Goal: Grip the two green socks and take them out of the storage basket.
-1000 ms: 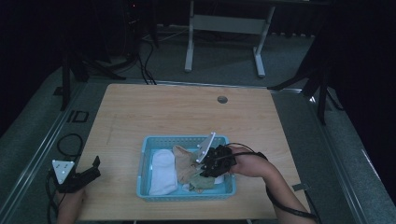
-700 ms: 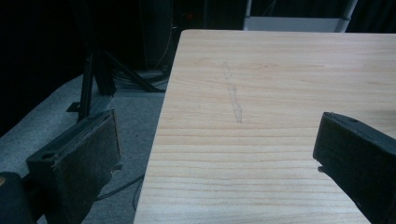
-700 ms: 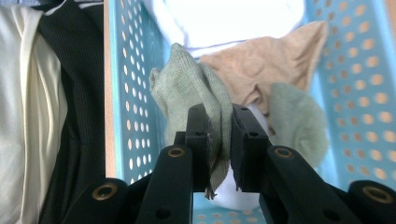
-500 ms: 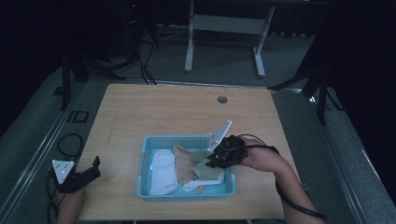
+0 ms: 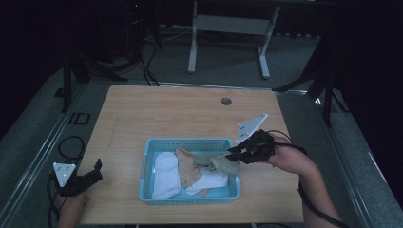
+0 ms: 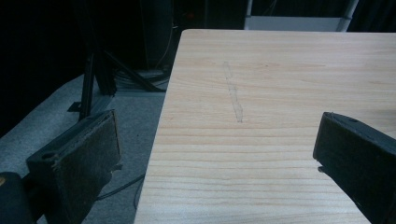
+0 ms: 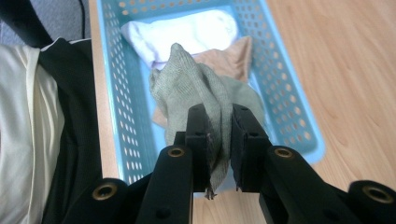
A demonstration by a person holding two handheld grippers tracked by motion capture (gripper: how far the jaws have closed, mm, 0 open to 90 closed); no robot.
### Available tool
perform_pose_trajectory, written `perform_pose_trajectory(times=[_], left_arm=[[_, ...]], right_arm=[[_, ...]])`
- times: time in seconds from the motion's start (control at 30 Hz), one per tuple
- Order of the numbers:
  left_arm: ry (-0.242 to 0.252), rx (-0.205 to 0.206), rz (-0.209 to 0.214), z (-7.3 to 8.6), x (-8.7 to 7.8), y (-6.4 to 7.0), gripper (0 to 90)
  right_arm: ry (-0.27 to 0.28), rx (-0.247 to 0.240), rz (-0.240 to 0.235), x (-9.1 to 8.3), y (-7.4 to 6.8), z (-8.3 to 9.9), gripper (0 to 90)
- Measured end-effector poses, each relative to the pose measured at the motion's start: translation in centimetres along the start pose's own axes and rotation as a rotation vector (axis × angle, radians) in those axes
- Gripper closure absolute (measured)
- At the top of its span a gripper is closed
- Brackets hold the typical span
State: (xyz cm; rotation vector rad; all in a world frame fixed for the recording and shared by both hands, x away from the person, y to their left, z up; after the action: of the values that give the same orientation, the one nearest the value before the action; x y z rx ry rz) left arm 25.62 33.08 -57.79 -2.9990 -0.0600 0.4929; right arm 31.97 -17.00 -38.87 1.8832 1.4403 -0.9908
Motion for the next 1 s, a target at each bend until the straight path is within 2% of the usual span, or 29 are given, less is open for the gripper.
perform_pose_trajectory(times=[0.27, 0.3, 0.47, 0.63, 1.0], left_arm=[[0.001, 0.0, -0.001, 0.0, 0.0, 0.0, 0.4], [0.0, -0.001, -0.001, 0.0, 0.0, 0.0, 0.4], [0.0, -0.002, -0.002, 0.0, 0.0, 0.0, 0.4], [-0.001, -0.002, -0.003, 0.0, 0.0, 0.0, 0.3], [-0.001, 0.001, -0.004, 0.0, 0.0, 0.0, 0.4]], right_arm=[[0.02, 0.062, 0.064, -2.7, 1.2, 2.4, 78.6], [0.028, 0.088, 0.079, -3.3, 1.7, 3.5, 78.6], [0.024, 0.152, 0.11, -4.1, 2.7, 6.2, 78.6], [0.029, 0.207, 0.123, -4.2, 3.3, 8.6, 78.6], [0.009, 0.292, 0.087, -2.4, 3.7, 12.8, 78.7]])
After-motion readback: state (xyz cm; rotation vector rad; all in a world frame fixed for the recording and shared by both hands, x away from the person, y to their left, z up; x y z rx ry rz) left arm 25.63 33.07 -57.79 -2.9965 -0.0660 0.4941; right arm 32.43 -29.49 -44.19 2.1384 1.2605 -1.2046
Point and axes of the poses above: each handheld gripper's, and its own axes: x roughly forward along the jaws, z roughly out of its underside, y roughly to its right, the point moved 3 cm from there along x, roughly forward along the jaws, and after that the axes turned 7 degrees about x, right-handed, at the moved point
